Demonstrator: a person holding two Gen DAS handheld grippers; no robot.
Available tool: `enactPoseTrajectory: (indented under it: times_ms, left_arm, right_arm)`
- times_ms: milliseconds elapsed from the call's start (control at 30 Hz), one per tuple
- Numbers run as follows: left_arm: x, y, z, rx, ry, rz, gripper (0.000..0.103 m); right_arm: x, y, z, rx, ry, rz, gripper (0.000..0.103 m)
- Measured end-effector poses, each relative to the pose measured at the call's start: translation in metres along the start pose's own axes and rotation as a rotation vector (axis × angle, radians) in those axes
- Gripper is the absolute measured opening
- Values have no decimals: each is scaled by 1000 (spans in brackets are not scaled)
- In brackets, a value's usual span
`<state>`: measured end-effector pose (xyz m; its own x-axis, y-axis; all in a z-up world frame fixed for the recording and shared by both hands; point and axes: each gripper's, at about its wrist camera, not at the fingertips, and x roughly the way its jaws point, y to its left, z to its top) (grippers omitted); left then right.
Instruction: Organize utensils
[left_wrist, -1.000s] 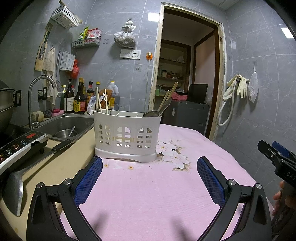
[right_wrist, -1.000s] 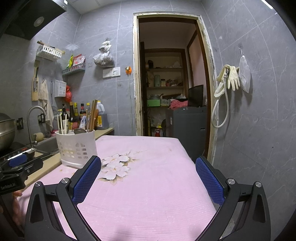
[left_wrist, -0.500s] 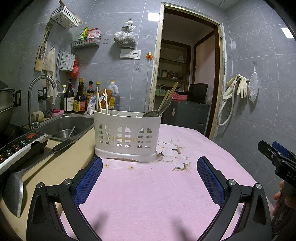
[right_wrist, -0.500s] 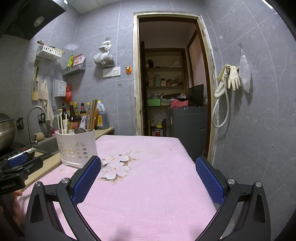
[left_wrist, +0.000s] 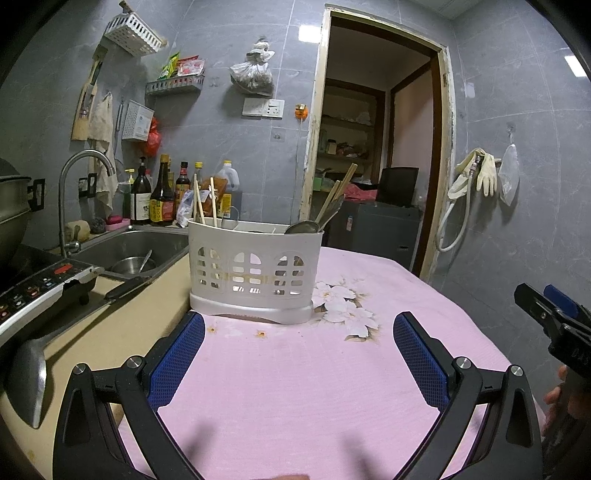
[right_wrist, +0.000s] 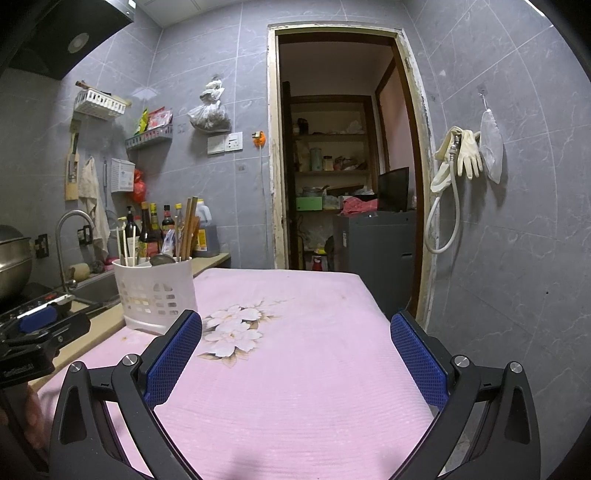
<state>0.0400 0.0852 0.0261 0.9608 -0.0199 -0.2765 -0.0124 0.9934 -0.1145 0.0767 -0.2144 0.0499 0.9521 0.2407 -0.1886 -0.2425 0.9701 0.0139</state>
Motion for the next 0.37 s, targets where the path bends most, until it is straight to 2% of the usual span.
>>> enactPoseTrajectory:
  times_ms: [367]
  left_arm:
    - [3,-2,-3,18,-2,4,100]
  right_arm:
    - [-4,11,-7,-5,8,5,103]
